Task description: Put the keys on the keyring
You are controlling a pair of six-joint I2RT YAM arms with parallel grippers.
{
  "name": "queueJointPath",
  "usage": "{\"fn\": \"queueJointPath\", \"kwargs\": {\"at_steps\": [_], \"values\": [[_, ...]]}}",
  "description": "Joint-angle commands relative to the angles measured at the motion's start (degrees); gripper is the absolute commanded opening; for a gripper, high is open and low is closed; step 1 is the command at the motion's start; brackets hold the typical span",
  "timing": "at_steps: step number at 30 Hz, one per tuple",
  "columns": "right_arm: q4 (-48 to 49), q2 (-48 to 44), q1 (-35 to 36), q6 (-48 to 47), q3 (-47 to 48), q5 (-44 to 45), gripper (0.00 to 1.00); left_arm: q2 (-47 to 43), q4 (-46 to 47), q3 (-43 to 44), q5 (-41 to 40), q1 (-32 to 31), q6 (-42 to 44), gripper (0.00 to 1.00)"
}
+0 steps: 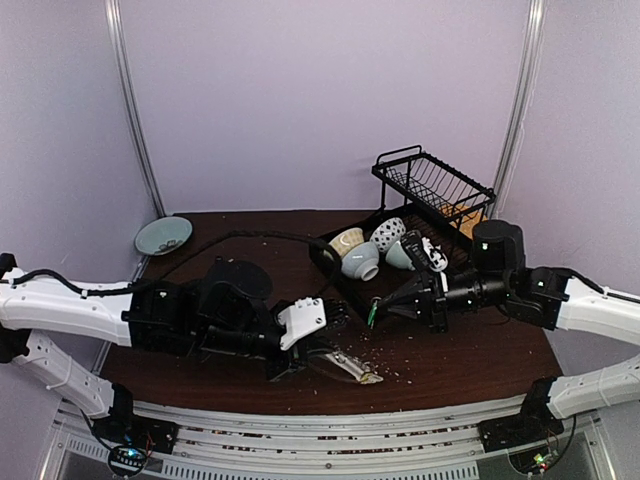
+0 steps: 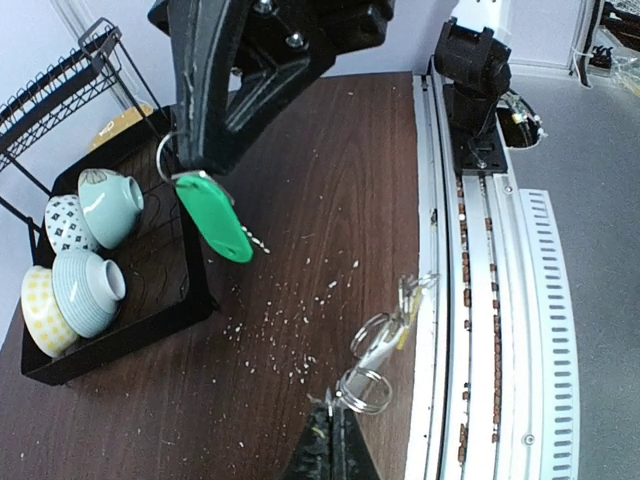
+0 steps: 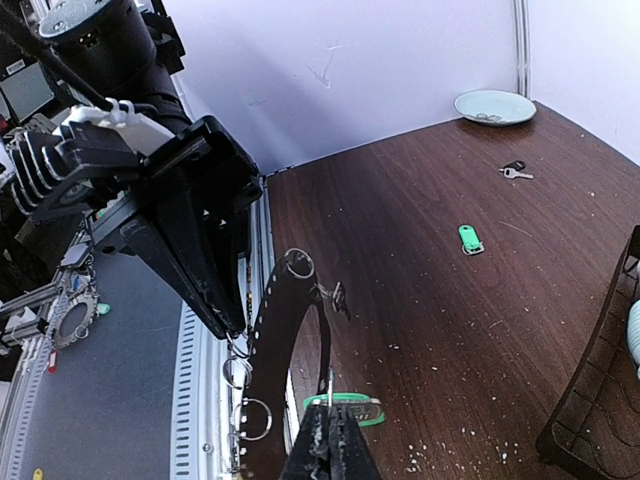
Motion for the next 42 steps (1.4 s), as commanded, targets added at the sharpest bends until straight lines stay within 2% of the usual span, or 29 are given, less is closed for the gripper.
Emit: {"fn": "queueJointPath", "kwargs": {"at_steps": [1, 5, 8, 12, 16, 18, 20, 23, 25, 27, 29, 33, 35, 39, 42], "values": [[2.3, -3.17, 2.38, -3.06, -1.61, 5.71, 0.0, 0.35, 1.67, 3.47, 2.19, -1.14, 5.4, 0.0], [0.41, -3.91, 4.54, -6.06, -0.92, 6.54, 0.0, 0.35, 1.54, 5.54, -2.93, -3.6, 8.39, 0.0], [-1.8, -4.73, 4.76, -7.34, 0.75, 6.73, 0.0, 0.79, 2.52, 6.66, -8.3, -6.05, 14.99, 0.0], [-12.69, -4.11, 4.72, -9.21, 8.88, 10.47, 0.0, 1.66, 6.12, 7.74, -21.71, -8.96, 25.4, 0.0], [-19.32, -4.84, 4.69, -8.99, 15.57, 16.04, 0.0, 1.14, 12.07, 7.61, -26.36, -9.16, 29.62, 0.0], [-19.76, -5.56, 4.67, -8.85, 16.77, 14.65, 0.0, 1.65, 15.02, 6.9, -28.61, -9.16, 30.3, 0.0], [-20.37, -6.01, 4.62, -8.32, 17.5, 9.26, 0.0, 2.84, 17.92, 6.15, -31.74, -9.16, 30.96, 0.0], [-18.07, -7.55, 4.67, -6.11, 15.95, 4.05, 0.0, 3.7, 21.59, 5.13, -34.55, -9.16, 29.69, 0.0], [-15.49, -8.49, 4.69, -4.15, 14.59, 9.19, 0.0, 2.72, 26.97, 3.05, -34.01, -9.12, 26.89, 0.0], [-14.97, -8.25, 4.64, -3.86, 15.49, 10.32, 0.0, 1.48, 30.78, 1.27, -32.54, -8.92, 24.03, 0.0], [-13.9, -6.74, 4.61, -2.33, 17.69, 5.8, 0.0, 1.46, 32.05, 0.85, -31.77, -8.56, 20.8, 0.0], [-12.27, -1.72, 4.69, 5.27, 19.48, -2.8, 0.0, 3.53, 34.48, 0.74, -35.61, -8.55, 18.97, 0.0], [-12.15, -1.04, 4.63, 8.4, 17.52, -1.43, 0.0, 5.02, 36.32, 0.97, -37.57, -8.47, 18.08, 0.0], [-4.58, -2.35, 4.75, 15.9, 12.94, -1.2, 0.0, 7.76, 38.81, 1.03, -39.47, -8.46, 15.95, 0.0], [-2.67, -2.82, 4.76, 16.43, 11.86, 0.48, 0.0, 7.83, 40.62, 0.02, -39.39, -8.46, 15.99, 0.0]]}}
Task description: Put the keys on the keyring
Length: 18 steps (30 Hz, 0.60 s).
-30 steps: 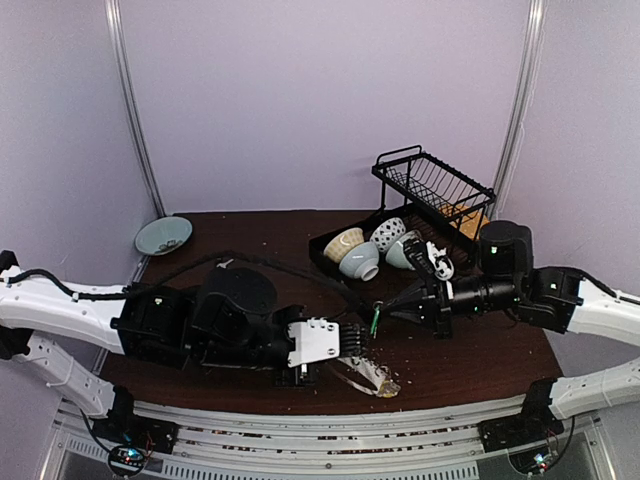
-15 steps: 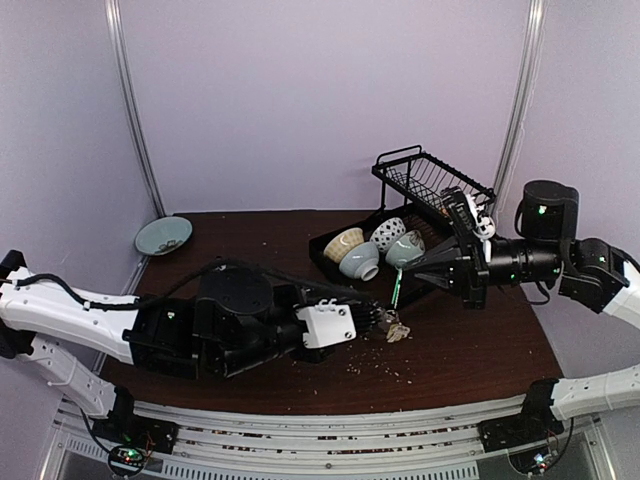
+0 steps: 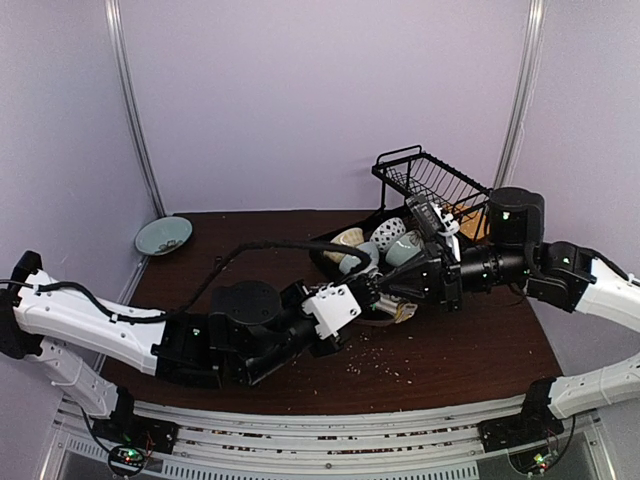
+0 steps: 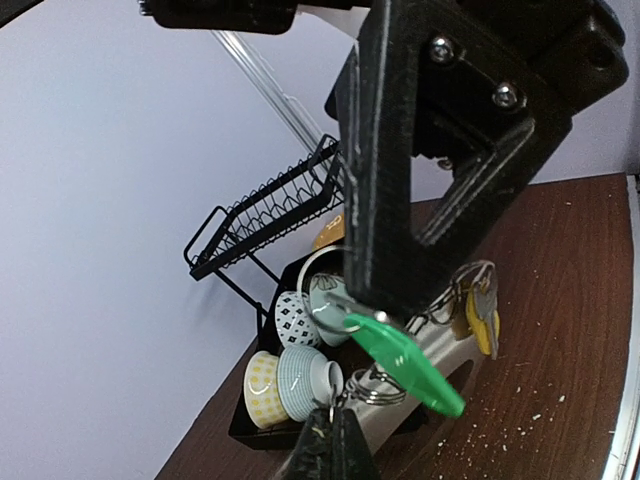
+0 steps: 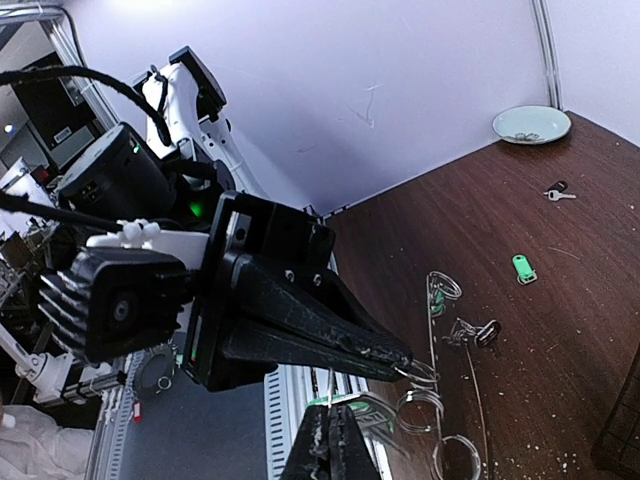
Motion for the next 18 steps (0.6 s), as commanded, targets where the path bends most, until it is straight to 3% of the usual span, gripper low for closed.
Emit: {"fn": "queueJointPath", "kwargs": {"at_steps": [1, 8, 18], "values": [[4.9, -1.31, 0.11, 4.36, -1.04, 1.3, 0.0, -0.06, 8.58, -1.37, -2.48, 0.42, -2.49, 0.0], [0.07, 1.48, 0.07, 1.28, -0.34, 3.48, 0.0, -1.58, 11.12, -3.53, 0.59, 0.35, -3.54, 0.0], [-0.67, 1.52, 0.3, 0.23, -3.23, -0.77, 0.0, -1.45, 11.97, -4.44, 0.57, 0.36, -1.14, 0.0]]}}
